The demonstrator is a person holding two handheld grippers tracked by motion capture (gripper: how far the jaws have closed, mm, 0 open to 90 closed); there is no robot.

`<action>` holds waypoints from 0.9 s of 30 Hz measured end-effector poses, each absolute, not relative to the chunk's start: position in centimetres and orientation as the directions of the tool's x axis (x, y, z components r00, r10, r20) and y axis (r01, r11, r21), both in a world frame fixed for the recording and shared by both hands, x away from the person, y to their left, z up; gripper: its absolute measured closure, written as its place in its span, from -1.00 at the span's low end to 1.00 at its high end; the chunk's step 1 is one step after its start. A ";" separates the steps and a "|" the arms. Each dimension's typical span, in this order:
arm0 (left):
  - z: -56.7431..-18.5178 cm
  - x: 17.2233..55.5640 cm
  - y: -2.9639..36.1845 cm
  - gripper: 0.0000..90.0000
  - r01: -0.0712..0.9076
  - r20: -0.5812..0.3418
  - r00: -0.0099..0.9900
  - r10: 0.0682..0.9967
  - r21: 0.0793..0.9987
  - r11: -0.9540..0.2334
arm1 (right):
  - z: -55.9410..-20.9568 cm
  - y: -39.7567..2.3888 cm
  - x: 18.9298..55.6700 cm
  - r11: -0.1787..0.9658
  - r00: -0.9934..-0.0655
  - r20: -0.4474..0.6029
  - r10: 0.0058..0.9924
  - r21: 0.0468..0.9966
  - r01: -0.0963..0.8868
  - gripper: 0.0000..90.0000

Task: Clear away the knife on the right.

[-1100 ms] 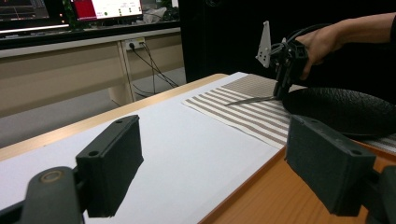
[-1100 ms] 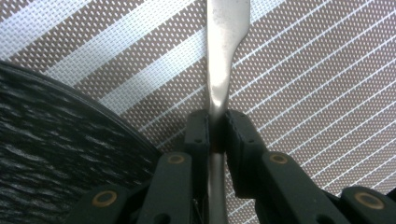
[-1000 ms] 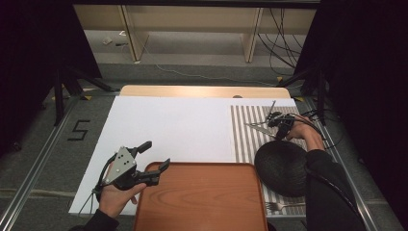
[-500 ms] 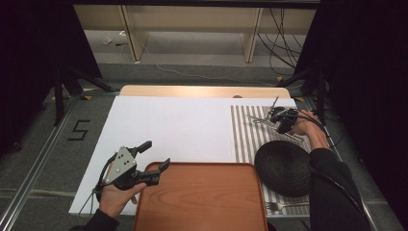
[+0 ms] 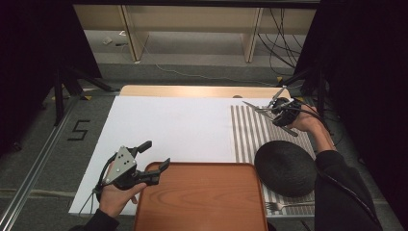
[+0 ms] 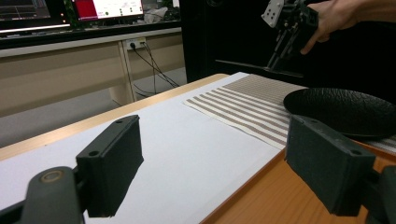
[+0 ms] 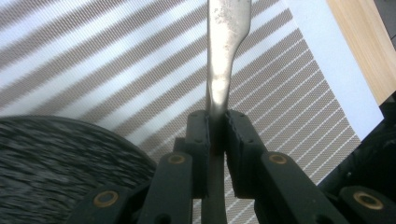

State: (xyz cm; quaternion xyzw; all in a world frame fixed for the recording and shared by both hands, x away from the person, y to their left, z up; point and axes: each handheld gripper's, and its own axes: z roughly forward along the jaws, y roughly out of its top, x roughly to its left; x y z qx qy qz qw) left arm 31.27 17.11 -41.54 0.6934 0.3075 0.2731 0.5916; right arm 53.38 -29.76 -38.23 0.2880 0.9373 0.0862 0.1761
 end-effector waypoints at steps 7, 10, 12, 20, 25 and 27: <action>-41.5 31.3 17.2 -0.58 0.102 0.018 0.659 0.752 0.988 -0.113 | -36.9 -29.2 51.5 0.738 -0.745 -0.178 0.643 0.404 0.541 0.79; -41.5 31.3 17.2 -0.58 0.101 0.019 0.659 0.752 0.988 -0.114 | -36.4 -28.8 50.4 0.701 -0.745 -0.130 0.654 0.474 0.533 0.79; -41.5 31.3 17.2 -0.58 0.101 0.019 0.659 0.752 0.988 -0.113 | -36.0 -28.5 49.7 0.683 -0.749 -0.102 0.654 0.506 0.527 0.79; -41.5 31.3 17.2 -0.58 0.101 0.018 0.654 0.756 0.989 -0.111 | -35.4 -26.7 46.8 0.643 -0.773 -0.061 0.631 0.599 0.477 0.79; -41.5 31.2 17.3 -0.59 0.101 0.018 0.652 0.758 0.989 -0.110 | -35.2 -25.8 45.3 0.636 -0.791 -0.058 0.609 0.632 0.443 0.79; -41.5 31.2 17.3 -0.59 0.099 0.018 0.651 0.759 0.989 -0.108 | -35.0 -25.4 44.8 0.632 -0.800 -0.049 0.598 0.643 0.433 0.79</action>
